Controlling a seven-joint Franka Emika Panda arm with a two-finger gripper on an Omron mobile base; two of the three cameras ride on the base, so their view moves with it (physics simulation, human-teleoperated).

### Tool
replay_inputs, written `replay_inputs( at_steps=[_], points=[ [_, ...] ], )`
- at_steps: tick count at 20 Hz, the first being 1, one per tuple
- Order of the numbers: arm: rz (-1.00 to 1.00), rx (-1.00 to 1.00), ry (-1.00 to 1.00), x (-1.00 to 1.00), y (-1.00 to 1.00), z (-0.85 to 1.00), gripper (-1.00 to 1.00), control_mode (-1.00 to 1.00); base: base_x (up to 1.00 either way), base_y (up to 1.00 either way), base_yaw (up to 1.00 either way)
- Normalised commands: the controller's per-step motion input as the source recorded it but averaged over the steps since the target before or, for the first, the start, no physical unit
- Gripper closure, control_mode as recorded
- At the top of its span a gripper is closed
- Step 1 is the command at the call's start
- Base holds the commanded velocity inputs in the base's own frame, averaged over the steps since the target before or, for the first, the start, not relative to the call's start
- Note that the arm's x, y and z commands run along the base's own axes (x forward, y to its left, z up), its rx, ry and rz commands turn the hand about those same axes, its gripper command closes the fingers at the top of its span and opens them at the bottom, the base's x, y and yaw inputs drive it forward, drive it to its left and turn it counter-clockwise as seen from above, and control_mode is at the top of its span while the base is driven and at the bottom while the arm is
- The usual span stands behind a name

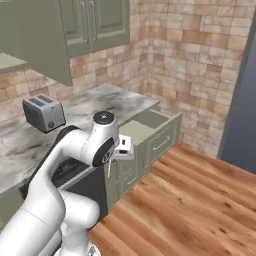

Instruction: Organize the utensils by type. Pick up the wooden spoons from the counter and place them in the open cabinet. Then pick up the metallic utensils from the counter and place them in the open drawer.

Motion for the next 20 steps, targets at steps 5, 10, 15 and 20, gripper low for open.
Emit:
replay_inputs(
  at_steps=[5,10,15,20],
  points=[
    [0.00,0.00,0.00,0.00,0.00,0.00,1.00,1.00,0.19,0.31,-0.57],
    [0.00,0.00,0.00,0.00,0.00,0.00,1.00,1.00,0.27,0.51,-0.28],
    [0.00,0.00,0.00,0.00,0.00,0.00,1.00,1.00,0.39,0.47,-0.06],
    [0.00,0.00,0.00,0.00,0.00,0.00,1.00,1.00,0.47,0.22,0.00]
  ],
)
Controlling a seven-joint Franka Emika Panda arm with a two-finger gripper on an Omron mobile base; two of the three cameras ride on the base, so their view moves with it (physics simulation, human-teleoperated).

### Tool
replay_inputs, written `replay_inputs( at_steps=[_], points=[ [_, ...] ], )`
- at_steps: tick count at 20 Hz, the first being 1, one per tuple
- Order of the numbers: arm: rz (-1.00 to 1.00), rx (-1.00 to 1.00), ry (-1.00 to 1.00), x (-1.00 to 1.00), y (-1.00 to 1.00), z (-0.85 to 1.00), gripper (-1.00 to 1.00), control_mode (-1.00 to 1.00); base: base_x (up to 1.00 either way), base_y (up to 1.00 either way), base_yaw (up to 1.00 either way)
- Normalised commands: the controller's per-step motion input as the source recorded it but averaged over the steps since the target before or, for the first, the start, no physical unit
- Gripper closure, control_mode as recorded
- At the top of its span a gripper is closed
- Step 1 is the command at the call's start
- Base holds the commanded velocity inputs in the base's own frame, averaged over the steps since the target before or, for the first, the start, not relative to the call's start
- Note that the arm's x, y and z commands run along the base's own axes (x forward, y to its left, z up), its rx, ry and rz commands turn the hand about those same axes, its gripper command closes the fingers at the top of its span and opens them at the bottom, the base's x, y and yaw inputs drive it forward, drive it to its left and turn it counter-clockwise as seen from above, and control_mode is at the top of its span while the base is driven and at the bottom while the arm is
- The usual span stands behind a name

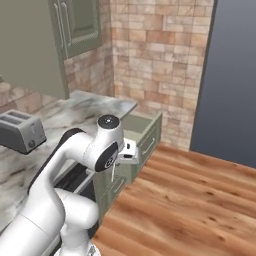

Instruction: Organize the utensils by type. Pick up the wooden spoons from the counter and place them in the open cabinet. Then pick up the metallic utensils from the counter and place them in the open drawer.

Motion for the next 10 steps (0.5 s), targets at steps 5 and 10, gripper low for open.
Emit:
replay_inputs(
  at_steps=[5,10],
  points=[
    [0.00,0.00,0.00,0.00,0.00,0.00,1.00,1.00,0.49,-0.02,0.00],
    [0.00,0.00,0.00,0.00,0.00,0.00,1.00,1.00,0.54,-0.01,0.00]
  ],
)
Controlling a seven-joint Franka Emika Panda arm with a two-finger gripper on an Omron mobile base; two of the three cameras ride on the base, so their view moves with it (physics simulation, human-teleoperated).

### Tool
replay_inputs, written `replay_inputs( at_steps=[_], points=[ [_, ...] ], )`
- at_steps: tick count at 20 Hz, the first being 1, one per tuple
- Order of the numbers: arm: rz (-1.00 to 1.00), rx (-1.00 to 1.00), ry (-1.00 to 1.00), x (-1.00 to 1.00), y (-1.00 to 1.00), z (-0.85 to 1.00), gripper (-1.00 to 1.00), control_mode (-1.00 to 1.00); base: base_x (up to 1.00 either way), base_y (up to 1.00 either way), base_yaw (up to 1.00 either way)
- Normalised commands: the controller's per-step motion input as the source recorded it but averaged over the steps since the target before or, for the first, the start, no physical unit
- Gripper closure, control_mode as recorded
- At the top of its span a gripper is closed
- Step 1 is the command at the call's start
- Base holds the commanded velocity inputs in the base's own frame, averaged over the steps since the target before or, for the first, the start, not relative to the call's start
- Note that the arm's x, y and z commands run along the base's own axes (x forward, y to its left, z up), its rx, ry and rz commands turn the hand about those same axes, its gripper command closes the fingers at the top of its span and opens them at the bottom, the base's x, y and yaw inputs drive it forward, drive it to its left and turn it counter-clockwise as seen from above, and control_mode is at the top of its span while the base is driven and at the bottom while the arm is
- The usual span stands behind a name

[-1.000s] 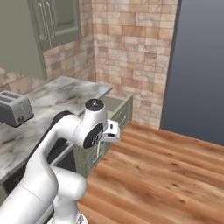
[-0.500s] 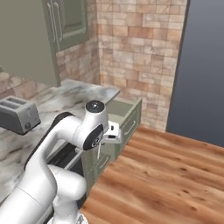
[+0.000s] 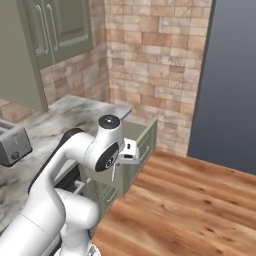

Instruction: Organize the utensils by type. Pick up the wooden spoons from the counter and place them in the open cabinet. Then pick up the metallic utensils from the counter and place them in the open drawer.

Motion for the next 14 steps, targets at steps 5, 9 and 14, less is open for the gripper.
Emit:
replay_inputs(
  at_steps=[5,9,14],
  points=[
    [0.00,0.00,0.00,0.00,0.00,0.00,1.00,1.00,0.55,0.10,0.00],
    [0.00,0.00,0.00,0.00,0.00,0.00,1.00,1.00,0.49,-0.01,0.00],
    [0.00,0.00,0.00,0.00,0.00,0.00,1.00,1.00,0.39,-0.05,0.00]
  ],
)
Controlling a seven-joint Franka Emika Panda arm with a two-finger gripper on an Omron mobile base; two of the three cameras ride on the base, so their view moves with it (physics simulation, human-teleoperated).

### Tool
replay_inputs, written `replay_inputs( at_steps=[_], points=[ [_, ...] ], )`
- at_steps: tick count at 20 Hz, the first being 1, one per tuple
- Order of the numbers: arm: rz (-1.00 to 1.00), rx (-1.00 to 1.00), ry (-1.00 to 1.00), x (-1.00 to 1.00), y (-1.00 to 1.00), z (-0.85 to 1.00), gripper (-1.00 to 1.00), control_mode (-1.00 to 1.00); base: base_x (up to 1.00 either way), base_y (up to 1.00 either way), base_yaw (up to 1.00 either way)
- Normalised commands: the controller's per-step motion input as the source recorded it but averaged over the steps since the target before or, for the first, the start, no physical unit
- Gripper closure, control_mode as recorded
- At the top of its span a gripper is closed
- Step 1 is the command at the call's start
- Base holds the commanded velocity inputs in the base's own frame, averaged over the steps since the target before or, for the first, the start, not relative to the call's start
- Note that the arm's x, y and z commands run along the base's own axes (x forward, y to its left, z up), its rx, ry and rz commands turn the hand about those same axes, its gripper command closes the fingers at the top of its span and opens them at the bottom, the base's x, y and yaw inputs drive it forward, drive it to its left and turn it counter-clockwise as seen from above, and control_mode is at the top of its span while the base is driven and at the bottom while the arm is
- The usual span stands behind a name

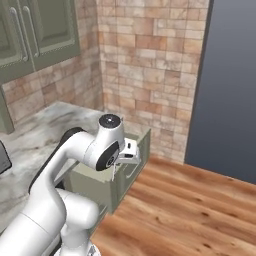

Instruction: Organize the utensils by type. Pick up the wooden spoons from the counter and place them in the open cabinet. Then pick up the metallic utensils from the counter and place them in the open drawer.

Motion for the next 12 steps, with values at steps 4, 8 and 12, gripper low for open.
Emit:
replay_inputs(
  at_steps=[4,8,12],
  points=[
    [0.00,0.00,0.00,0.00,0.00,0.00,1.00,1.00,0.32,0.00,0.00],
    [0.00,0.00,0.00,0.00,0.00,0.00,1.00,1.00,0.45,0.00,0.00],
    [0.00,0.00,0.00,0.00,0.00,0.00,1.00,1.00,0.50,0.00,0.00]
  ],
)
